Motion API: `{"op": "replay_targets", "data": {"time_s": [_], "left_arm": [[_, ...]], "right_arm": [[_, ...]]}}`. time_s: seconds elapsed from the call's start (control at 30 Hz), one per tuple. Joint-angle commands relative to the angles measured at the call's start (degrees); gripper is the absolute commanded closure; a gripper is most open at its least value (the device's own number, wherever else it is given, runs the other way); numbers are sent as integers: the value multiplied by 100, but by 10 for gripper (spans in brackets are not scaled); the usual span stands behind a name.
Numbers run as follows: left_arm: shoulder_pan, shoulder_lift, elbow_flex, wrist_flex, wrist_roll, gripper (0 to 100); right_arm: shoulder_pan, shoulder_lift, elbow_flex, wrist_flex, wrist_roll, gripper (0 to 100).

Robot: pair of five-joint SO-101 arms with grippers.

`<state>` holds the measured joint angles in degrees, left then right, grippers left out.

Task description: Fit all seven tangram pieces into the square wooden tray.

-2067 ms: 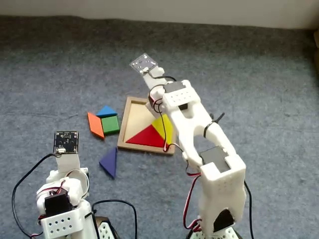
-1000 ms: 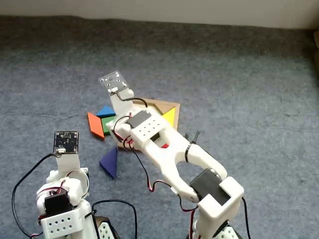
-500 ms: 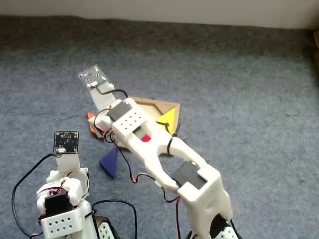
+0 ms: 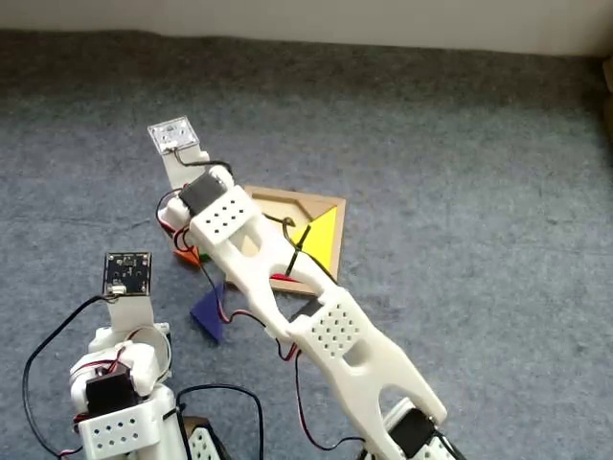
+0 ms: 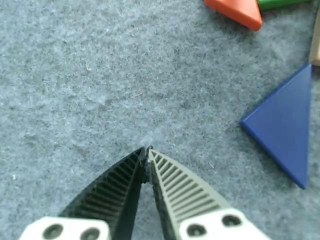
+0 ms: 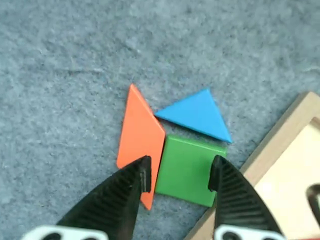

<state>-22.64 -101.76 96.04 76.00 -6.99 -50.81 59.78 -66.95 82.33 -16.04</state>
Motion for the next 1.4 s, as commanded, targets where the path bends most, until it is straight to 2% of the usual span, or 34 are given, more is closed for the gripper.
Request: {"op": "replay_targets", "data": {"time_s": [0.0,0.37,0.5,0.93,1.2,1.37], "left_arm": [[-48,-259,110,26,35,993],[-48,-259,110,26,35,993],[-48,-259,110,26,35,993],[-48,-259,110,26,35,993],[-48,-259,110,26,35,993],[-48,-259,110,26,35,993]], "right_arm": [[84,171,-1007,330,-70,804],[277,769,-1578,1007,-70,800],[286,866,-1569,1007,-70,745],[-277,910,-1560,963,-18,728],[127,910,-1560,963,-18,728],[136,989,-1262,857,-18,728]]}}
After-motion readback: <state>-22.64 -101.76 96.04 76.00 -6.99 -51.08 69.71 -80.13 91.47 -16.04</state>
